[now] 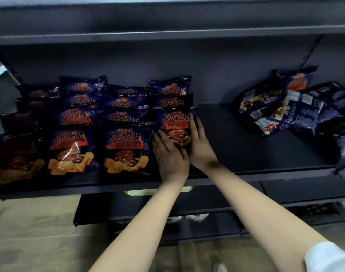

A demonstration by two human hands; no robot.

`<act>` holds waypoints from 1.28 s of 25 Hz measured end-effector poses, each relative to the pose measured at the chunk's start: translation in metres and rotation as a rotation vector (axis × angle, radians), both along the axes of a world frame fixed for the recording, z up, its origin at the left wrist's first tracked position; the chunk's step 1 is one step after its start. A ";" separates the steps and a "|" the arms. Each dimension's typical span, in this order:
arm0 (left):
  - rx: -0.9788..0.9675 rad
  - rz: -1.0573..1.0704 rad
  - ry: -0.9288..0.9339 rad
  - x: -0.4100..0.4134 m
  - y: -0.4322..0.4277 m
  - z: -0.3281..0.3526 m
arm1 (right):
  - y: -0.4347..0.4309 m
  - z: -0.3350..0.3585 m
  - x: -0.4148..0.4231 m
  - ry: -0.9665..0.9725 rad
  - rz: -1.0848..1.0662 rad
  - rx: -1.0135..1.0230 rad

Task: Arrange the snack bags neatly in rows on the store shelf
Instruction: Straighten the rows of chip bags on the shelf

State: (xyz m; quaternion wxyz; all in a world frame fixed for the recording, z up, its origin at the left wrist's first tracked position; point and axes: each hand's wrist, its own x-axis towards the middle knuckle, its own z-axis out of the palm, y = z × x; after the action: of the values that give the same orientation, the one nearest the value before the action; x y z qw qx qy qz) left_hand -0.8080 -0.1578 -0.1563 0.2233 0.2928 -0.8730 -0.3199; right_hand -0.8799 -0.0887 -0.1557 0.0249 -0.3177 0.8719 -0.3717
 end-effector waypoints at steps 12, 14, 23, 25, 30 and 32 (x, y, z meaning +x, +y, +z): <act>-0.273 -0.016 0.168 0.006 0.041 0.003 | 0.042 0.012 -0.018 0.129 0.155 -0.058; -0.301 -0.039 0.194 -0.005 0.051 0.015 | 0.063 0.015 -0.036 0.150 0.156 -0.068; -0.364 -0.160 0.257 -0.081 0.133 0.038 | 0.171 0.040 -0.093 0.392 0.019 -0.298; -0.352 -0.250 0.300 -0.097 0.161 0.040 | 0.197 0.044 -0.099 0.483 -0.001 -0.322; -0.264 -0.440 0.388 -0.132 0.221 0.041 | 0.265 0.047 -0.117 0.626 -0.224 -0.188; -0.255 -0.523 0.408 -0.145 0.243 0.039 | 0.297 0.046 -0.122 0.626 -0.296 -0.143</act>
State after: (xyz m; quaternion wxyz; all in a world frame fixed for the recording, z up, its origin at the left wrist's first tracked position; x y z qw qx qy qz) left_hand -0.9526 0.0850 -0.1172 0.3385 -0.0407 -0.8887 -0.3064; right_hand -1.0017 0.2078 -0.1095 -0.3201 -0.2875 0.8457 -0.3159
